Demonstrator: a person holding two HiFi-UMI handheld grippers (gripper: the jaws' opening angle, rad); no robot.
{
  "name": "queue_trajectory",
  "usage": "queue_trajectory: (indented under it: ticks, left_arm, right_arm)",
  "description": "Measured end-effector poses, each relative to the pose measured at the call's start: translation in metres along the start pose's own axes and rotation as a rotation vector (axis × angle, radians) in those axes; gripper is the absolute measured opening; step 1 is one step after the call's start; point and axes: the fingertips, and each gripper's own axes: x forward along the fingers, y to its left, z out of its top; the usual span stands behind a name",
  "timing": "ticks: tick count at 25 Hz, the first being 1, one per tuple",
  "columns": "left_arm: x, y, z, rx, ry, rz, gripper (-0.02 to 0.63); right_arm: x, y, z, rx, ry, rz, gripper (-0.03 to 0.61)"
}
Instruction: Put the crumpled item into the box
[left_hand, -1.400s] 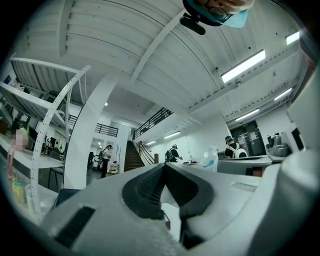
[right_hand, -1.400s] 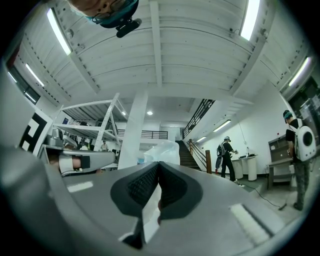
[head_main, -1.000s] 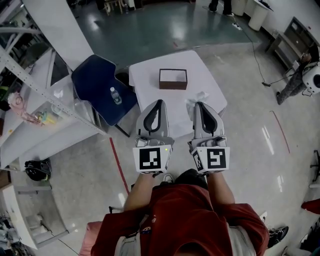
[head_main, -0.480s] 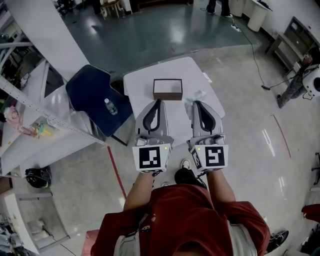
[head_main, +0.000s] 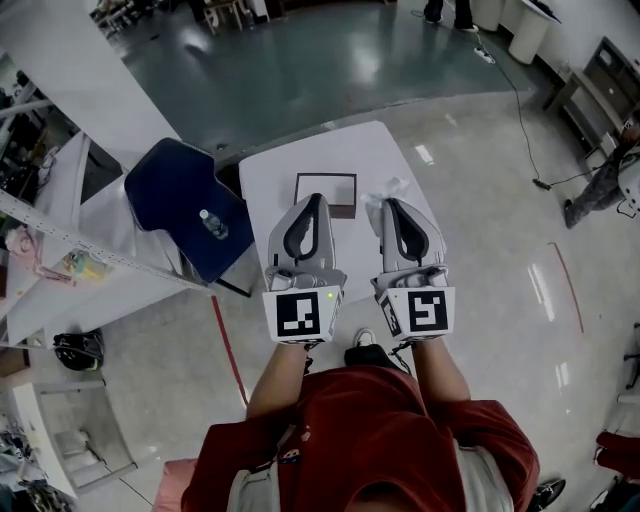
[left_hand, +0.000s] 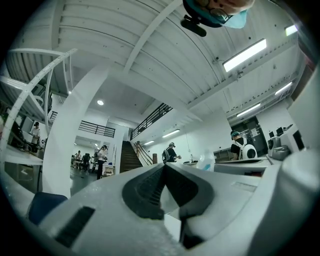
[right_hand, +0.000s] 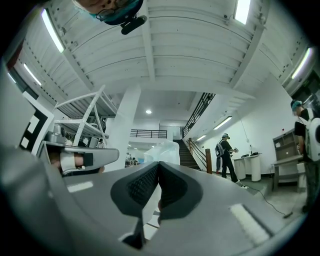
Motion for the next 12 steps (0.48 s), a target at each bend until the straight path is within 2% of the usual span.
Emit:
queue_trajectory:
  ticks: [12]
  left_arm:
    - [0.070,-0.014,-0.011,0.013,0.000,0.079,0.003]
  right_arm:
    - [0.046,-0.056,-0.021,0.048,0.020,0.085,0.003]
